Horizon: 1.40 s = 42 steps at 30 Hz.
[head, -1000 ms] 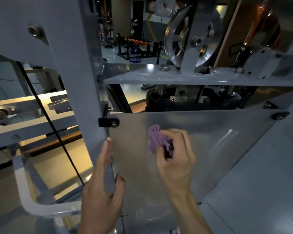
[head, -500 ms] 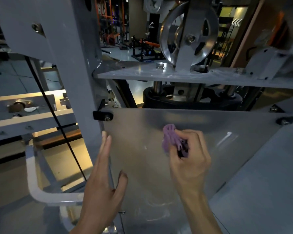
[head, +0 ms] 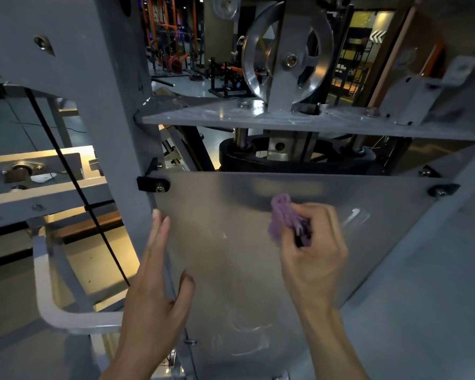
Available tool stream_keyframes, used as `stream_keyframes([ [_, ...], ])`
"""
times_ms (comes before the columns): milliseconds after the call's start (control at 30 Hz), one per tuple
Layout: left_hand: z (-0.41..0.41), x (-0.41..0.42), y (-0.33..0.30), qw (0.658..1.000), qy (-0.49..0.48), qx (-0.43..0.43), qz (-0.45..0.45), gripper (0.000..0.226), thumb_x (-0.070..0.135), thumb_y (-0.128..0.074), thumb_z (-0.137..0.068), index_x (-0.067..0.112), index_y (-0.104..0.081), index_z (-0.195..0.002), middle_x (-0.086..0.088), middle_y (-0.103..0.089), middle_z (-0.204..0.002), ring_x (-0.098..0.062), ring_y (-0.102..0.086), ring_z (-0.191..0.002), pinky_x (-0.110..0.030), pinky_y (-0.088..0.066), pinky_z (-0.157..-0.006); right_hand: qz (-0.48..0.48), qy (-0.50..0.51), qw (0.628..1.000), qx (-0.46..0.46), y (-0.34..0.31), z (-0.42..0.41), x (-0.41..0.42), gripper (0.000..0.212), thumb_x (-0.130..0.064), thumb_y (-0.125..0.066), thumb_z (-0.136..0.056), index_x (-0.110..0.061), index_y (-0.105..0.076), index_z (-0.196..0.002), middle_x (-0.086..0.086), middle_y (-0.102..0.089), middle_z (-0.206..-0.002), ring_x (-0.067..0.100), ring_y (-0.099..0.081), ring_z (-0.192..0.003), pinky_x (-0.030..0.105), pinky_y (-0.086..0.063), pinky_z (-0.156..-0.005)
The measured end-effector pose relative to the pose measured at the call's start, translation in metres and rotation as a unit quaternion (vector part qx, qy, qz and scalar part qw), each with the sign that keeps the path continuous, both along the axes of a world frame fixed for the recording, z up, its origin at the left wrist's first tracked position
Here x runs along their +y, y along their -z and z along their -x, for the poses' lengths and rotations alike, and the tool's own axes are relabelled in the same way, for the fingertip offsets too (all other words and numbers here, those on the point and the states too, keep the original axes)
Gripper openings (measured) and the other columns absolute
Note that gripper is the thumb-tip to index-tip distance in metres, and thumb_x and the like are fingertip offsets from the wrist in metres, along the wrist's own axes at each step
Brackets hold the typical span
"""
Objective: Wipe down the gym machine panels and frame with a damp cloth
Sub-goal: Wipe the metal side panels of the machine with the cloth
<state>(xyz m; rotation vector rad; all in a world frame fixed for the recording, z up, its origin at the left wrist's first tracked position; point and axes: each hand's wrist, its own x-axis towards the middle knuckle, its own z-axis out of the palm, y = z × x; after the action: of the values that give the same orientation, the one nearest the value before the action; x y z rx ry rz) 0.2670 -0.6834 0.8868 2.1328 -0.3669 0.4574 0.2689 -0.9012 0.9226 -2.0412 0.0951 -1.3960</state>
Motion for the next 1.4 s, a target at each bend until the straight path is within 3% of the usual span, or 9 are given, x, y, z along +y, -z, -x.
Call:
stream_keyframes([
  [67,0.0,-0.004,0.003,1.0,0.002,-0.012,-0.004,0.104,-0.003,-0.073,-0.088,0.035,-0.013,-0.165,0.027,0.002,-0.17,0.004,-0.013,-0.155,-0.049,-0.055,-0.103,-0.008,0.017,1.0,-0.005,0.001,0.003,-0.001,0.014,-0.006,-0.068,-0.083,-0.002,-0.069,-0.097,0.006,-0.064,-0.095,0.003,-0.053,-0.079,0.003,-0.042,-0.075],
  [167,0.0,-0.008,0.006,1.0,0.013,-0.012,-0.008,0.103,-0.006,-0.075,-0.084,0.024,-0.018,-0.165,0.016,0.001,-0.174,0.011,-0.004,-0.153,-0.021,-0.029,-0.11,0.018,-0.038,0.999,0.015,0.007,-0.009,0.029,0.019,-0.001,-0.072,-0.081,-0.004,-0.07,-0.1,0.004,-0.064,-0.1,0.011,-0.061,-0.082,0.023,-0.056,-0.071],
  [400,-0.003,-0.003,0.005,1.0,-0.011,0.021,-0.003,0.108,-0.004,-0.075,-0.085,0.033,-0.014,-0.165,0.024,0.0,-0.171,0.007,-0.007,-0.155,-0.063,-0.057,-0.091,0.022,-0.024,0.999,0.032,0.007,-0.006,0.014,0.024,0.005,-0.076,-0.079,-0.006,-0.07,-0.099,0.004,-0.065,-0.099,0.01,-0.059,-0.082,0.018,-0.052,-0.071],
  [533,0.0,-0.009,0.004,1.0,-0.016,-0.003,-0.001,0.105,-0.006,-0.076,-0.084,0.025,-0.018,-0.165,0.02,-0.001,-0.173,0.004,-0.005,-0.156,-0.052,-0.037,-0.117,-0.03,0.068,0.997,-0.005,0.003,0.011,-0.021,0.016,0.002,-0.068,-0.08,-0.003,-0.07,-0.095,0.004,-0.064,-0.093,0.002,-0.051,-0.08,0.002,-0.038,-0.075],
  [700,0.001,-0.016,0.004,1.0,-0.017,-0.014,-0.009,0.102,-0.008,-0.076,-0.083,0.019,-0.022,-0.164,0.015,0.001,-0.174,-0.002,-0.006,-0.158,-0.032,-0.021,-0.118,0.026,-0.003,0.999,0.02,0.011,-0.003,0.006,0.014,-0.008,-0.065,-0.085,-0.004,-0.071,-0.098,0.004,-0.064,-0.098,0.014,-0.061,-0.079,0.018,-0.05,-0.071],
  [967,0.004,-0.018,0.0,0.999,-0.033,-0.007,0.002,0.1,-0.007,-0.075,-0.084,0.022,-0.024,-0.164,0.02,-0.001,-0.172,-0.002,-0.009,-0.158,-0.044,-0.026,-0.12,-0.021,0.078,0.996,-0.024,0.001,0.014,-0.038,0.017,-0.014,-0.06,-0.088,-0.001,-0.069,-0.094,0.008,-0.063,-0.091,0.004,-0.049,-0.078,0.002,-0.037,-0.075],
  [1133,0.005,-0.023,-0.001,0.999,-0.036,-0.006,-0.017,0.099,-0.005,-0.076,-0.084,0.023,-0.023,-0.164,0.018,0.002,-0.173,0.005,-0.003,-0.156,-0.036,-0.025,-0.115,0.024,-0.009,0.999,0.032,0.012,0.001,-0.01,0.02,0.001,-0.074,-0.082,-0.005,-0.071,-0.101,0.003,-0.064,-0.1,0.015,-0.063,-0.082,0.027,-0.056,-0.071],
  [1233,0.007,-0.024,0.0,0.999,-0.042,-0.021,-0.02,0.099,-0.006,-0.076,-0.083,0.022,-0.026,-0.163,0.016,0.0,-0.173,0.009,-0.004,-0.154,-0.035,-0.029,-0.111,-0.005,0.036,0.999,0.001,0.005,0.01,-0.034,0.014,0.001,-0.07,-0.083,-0.004,-0.07,-0.096,0.003,-0.063,-0.094,0.005,-0.054,-0.079,0.01,-0.045,-0.073],
  [1400,0.008,-0.034,0.003,0.996,-0.018,-0.072,-0.043,0.085,0.0,-0.071,-0.088,0.015,-0.031,-0.162,0.004,-0.006,-0.174,-0.011,-0.01,-0.16,-0.044,-0.029,-0.116,-0.037,0.075,0.996,0.0,0.007,0.014,-0.04,0.023,0.008,-0.074,-0.079,-0.005,-0.069,-0.097,0.001,-0.061,-0.095,0.007,-0.054,-0.08,0.011,-0.042,-0.071],
])
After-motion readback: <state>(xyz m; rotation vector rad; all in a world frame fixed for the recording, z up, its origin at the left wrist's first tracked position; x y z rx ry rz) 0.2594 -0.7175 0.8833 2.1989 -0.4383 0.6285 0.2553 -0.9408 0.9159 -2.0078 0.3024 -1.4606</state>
